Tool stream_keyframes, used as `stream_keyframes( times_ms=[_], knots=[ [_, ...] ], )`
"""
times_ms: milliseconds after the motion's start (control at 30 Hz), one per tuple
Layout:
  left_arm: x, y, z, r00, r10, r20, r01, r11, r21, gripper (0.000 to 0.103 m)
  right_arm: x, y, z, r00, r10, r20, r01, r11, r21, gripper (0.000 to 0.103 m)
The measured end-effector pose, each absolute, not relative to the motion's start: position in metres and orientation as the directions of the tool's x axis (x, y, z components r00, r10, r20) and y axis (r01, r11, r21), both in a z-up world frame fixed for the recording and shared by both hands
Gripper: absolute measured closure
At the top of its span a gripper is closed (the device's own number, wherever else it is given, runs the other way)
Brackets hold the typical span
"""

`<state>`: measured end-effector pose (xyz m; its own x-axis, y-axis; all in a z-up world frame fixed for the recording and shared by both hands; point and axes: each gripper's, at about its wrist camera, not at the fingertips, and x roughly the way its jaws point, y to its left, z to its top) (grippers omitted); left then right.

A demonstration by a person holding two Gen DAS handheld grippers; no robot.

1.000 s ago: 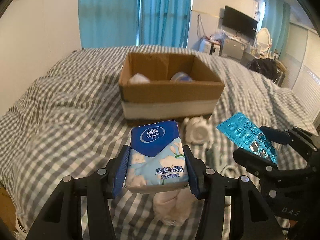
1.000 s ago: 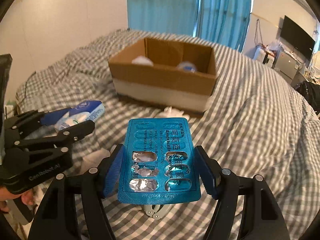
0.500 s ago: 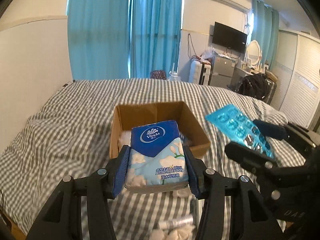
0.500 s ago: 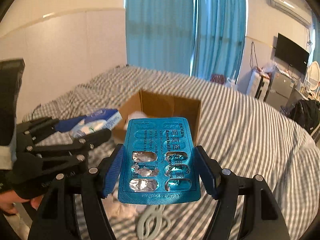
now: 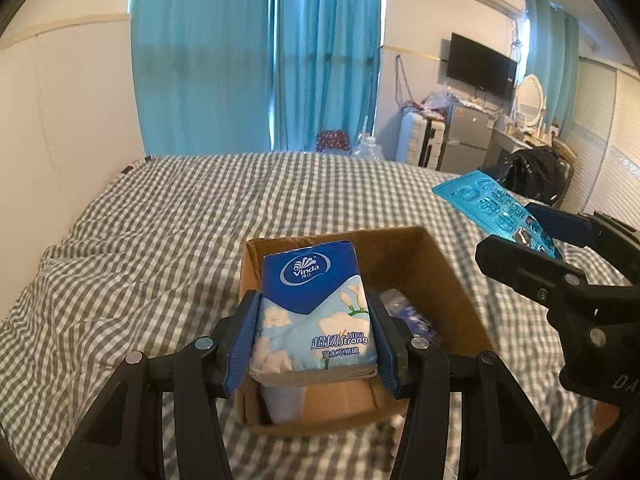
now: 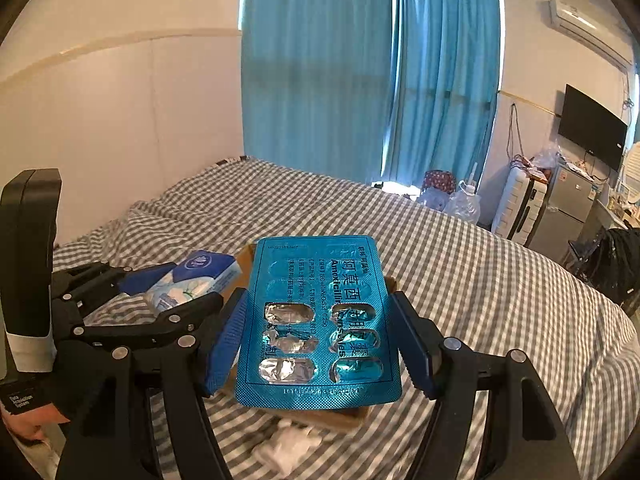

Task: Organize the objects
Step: 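Lower the tissue pack and blister pack into the box and release both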

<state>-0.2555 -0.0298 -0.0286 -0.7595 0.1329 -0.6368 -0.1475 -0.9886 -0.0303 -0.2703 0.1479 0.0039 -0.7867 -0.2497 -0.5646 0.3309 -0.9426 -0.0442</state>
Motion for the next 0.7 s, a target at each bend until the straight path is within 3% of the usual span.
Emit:
stream_keyframes(
  times_ms=[333, 700],
  knots=[
    [-0.292, -0.017, -0.071, -0.719, 0.145, -0.680, -0.189, -0.982, -0.010, 0.050, -0.342, 0.150, -0.045, -0.747, -0.240, -0.620, 0.322, -0.947, -0.022, 0.033],
    [-0.294, 0.000, -0.087, -0.674, 0.164, -0.721, -0.215, -0.976, -0.021, 0.048, -0.351, 0.155, -0.073, -0.714, -0.246, -0.655, 0.314, -0.949, 0.015, 0.033]
  ],
)
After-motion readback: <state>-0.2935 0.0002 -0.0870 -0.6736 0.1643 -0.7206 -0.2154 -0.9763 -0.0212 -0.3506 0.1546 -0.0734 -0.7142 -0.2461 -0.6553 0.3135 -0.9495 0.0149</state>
